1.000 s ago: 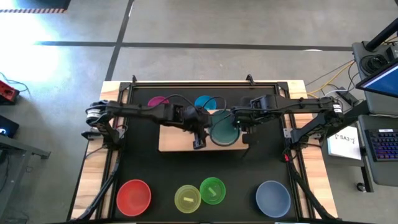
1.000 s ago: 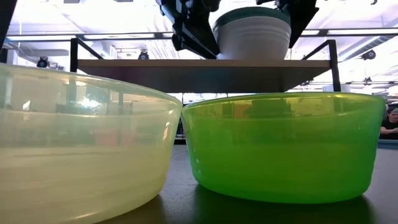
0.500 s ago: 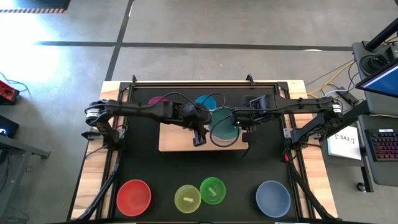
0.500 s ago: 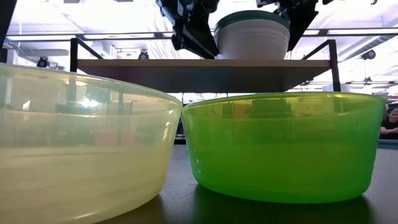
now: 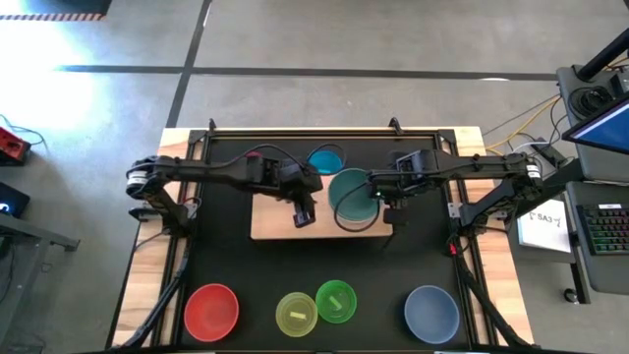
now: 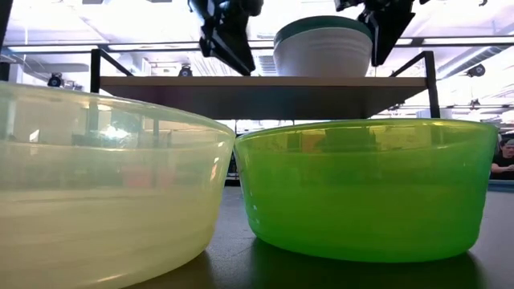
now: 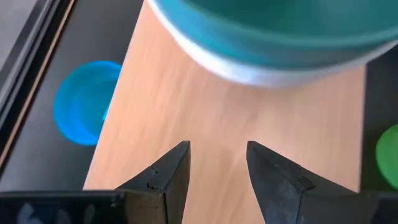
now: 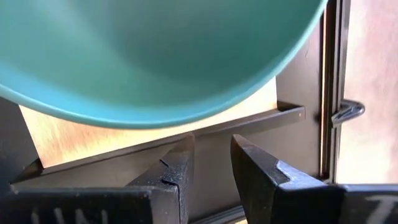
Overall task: Place and stack bowls onto a shelf
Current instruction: Stack the large blue bowl on top of the large green bowl on the shelf
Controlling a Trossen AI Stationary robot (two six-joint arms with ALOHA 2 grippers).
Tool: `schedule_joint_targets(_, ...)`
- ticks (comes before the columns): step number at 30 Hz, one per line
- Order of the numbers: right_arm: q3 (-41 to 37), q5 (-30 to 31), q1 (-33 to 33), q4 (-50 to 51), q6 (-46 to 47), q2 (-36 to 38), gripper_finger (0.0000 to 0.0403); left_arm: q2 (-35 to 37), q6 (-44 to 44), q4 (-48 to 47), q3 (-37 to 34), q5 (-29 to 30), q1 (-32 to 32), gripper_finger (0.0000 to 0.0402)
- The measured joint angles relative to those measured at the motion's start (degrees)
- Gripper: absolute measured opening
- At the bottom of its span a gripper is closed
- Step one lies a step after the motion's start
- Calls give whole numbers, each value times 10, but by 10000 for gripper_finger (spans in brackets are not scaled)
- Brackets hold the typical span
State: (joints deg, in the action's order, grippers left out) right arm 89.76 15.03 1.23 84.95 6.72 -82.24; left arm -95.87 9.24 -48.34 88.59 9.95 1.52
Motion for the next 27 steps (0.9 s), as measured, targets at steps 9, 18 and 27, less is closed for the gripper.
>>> schedule_joint_targets(9, 0, -50, 0, 21, 98, 0, 112, 9, 10, -31, -1, 7, -7, 142)
schedule_joint_targets(18, -2, -181, 21, 50, 241, 4, 98, 41, 19, -73, -1, 7, -9, 142)
schedule_joint_targets(27, -10, -212, 134, 47, 440, 5, 122, 88, 11, -118, -2, 6, -14, 142)
